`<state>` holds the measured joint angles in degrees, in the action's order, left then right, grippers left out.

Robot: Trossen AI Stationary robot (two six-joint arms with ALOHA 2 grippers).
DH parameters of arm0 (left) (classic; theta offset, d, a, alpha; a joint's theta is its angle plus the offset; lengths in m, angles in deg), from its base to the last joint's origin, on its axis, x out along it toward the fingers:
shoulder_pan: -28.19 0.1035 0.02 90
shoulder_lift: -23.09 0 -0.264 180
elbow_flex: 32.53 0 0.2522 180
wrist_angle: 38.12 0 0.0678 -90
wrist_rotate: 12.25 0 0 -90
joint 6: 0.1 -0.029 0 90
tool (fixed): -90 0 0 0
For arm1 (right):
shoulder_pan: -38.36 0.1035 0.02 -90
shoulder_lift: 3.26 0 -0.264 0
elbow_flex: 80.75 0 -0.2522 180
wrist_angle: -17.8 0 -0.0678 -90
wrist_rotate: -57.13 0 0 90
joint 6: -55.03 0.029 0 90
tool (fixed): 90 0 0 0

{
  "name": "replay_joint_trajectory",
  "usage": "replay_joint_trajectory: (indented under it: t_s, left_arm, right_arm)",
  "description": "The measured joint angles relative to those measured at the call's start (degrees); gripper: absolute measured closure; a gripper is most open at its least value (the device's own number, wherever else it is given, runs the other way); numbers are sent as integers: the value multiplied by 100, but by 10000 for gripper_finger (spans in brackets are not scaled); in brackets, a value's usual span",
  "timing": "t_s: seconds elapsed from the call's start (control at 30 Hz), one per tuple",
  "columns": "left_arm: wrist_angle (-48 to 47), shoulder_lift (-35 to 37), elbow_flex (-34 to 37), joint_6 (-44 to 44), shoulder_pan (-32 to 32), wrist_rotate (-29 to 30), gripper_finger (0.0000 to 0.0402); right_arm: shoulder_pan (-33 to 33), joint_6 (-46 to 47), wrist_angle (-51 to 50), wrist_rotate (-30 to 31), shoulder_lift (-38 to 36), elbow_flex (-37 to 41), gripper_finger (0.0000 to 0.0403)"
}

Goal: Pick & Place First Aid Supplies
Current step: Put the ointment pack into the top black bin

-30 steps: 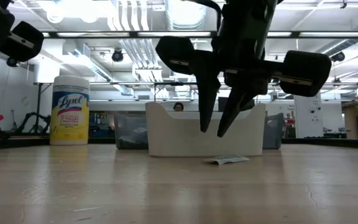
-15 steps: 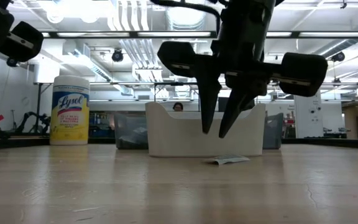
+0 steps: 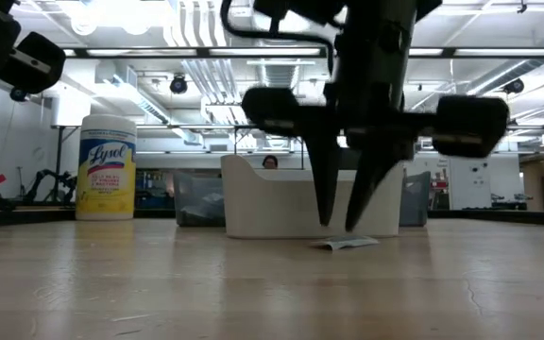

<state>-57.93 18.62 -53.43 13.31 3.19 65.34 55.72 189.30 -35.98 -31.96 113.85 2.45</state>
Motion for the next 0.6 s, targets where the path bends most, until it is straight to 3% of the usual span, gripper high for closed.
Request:
replay_joint_trajectory:
  t_s: [0.23, 0.6]
  left_arm:
    - [-2, -2, 0, 0, 1, -44, 275]
    - [-7, 0, 0, 2, -1, -62, 275]
  right_arm:
    - [-8, -6, 342, -221, 364, -20, 328]
    - [108, 19, 324, -529, 355, -13, 331]
